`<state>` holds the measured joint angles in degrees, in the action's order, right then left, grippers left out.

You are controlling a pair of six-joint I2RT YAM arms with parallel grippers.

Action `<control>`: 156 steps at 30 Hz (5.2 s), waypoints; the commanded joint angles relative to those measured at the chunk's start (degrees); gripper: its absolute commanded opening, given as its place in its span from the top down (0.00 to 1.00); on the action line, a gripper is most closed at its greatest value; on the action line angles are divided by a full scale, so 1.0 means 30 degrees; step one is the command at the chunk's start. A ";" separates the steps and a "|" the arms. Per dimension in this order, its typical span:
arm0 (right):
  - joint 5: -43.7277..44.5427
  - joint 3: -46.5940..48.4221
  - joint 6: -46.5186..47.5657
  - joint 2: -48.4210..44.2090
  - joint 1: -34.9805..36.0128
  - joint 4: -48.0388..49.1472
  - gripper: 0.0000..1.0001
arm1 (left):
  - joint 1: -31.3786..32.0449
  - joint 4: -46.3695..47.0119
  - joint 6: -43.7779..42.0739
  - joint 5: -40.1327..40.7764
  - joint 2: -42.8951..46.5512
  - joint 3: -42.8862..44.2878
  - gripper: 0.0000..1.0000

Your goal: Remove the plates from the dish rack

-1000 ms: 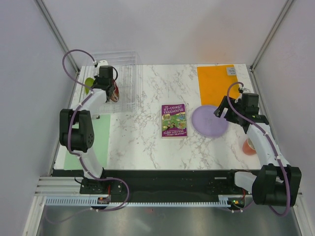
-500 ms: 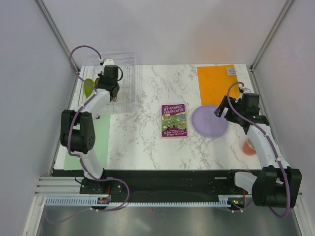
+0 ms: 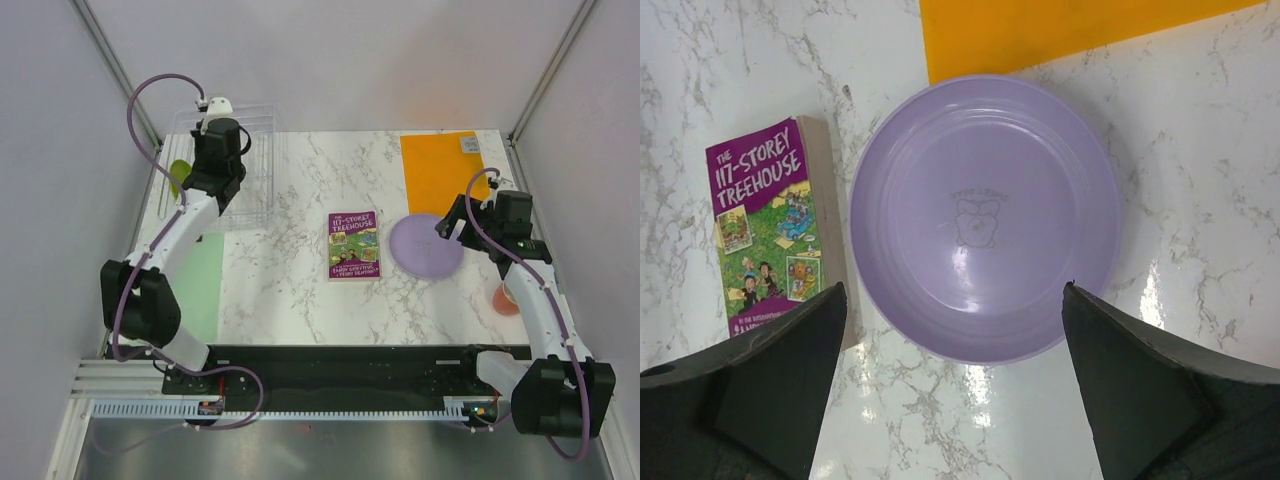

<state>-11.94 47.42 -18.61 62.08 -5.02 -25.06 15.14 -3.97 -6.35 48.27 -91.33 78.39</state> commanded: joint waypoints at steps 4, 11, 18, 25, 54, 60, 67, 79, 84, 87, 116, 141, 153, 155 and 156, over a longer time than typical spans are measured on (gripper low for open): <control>-0.5030 0.0367 -0.0503 -0.1651 0.0002 0.1991 0.05 | 0.1312 -0.3564 0.5097 -0.7173 0.5215 -0.0375 0.98; -0.7357 -0.0688 -0.3312 -0.2063 0.1519 0.5712 0.05 | 0.1488 -0.3427 1.0690 -1.5607 0.6947 -0.3594 0.98; -0.6947 -0.1946 -0.6241 -0.0190 0.5565 1.1008 0.05 | 0.1810 0.0407 1.4302 -2.1038 0.7737 -0.6967 0.98; -0.6360 -0.1948 -0.6949 0.2357 0.7618 1.3067 0.05 | 0.2074 0.2522 1.6030 -2.3354 0.8381 -0.8520 0.98; 0.0281 -0.0601 -0.4960 -0.0208 0.7570 0.8419 1.00 | 0.2660 0.0571 1.4221 -2.0021 1.0139 -1.1014 0.00; 0.1960 -0.0308 -0.3554 -0.1272 0.3293 0.3143 1.00 | 0.2631 -0.0640 1.3047 -1.7323 1.1659 -1.1393 0.00; 0.2924 -0.1272 -0.4079 -0.1065 0.1058 0.2200 1.00 | 0.2659 -0.2250 1.1434 -1.3286 1.3242 -1.1540 0.00; 0.0732 -0.3323 -0.4928 0.0837 -0.0085 0.4396 1.00 | 0.2631 -0.3101 1.0759 -1.1813 1.4477 -1.2038 0.00; -0.0820 -0.4115 -0.5456 0.1745 -0.0496 0.5829 0.99 | 0.2659 -0.3160 1.0876 -1.1755 1.4447 -1.2243 0.00; -0.1583 -0.4292 -0.5661 0.2155 -0.0613 0.6242 0.95 | 0.2630 -0.3190 1.0847 -1.1754 1.4447 -1.2272 0.00; -0.1496 -0.1569 -0.2293 0.0048 -0.0672 0.3109 0.12 | -0.2346 -0.2751 0.7098 -0.8566 0.7451 -0.6710 0.00; -0.2932 -0.1011 -0.1238 0.4354 -0.0672 0.4398 0.15 | -0.4430 -0.1870 0.5750 -0.5280 -0.5005 0.0910 0.69; -0.3020 -0.1158 -0.1149 0.3827 -0.0672 0.4018 0.16 | -0.4401 -0.2340 0.5487 -0.4139 -0.3280 0.1086 0.98; -0.3078 -0.1129 -0.1120 0.3769 -0.0672 0.3901 0.16 | -0.4284 -0.2369 0.5020 -0.3875 -0.2548 0.1291 0.98; -0.3108 -0.1099 -0.1033 0.3768 -0.0672 0.3726 0.16 | -0.4226 -0.2340 0.4814 -0.3381 -0.2313 0.1379 0.98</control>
<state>-19.92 42.26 -23.07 75.05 -6.92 -13.93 2.22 -13.08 9.10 32.45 -105.16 79.11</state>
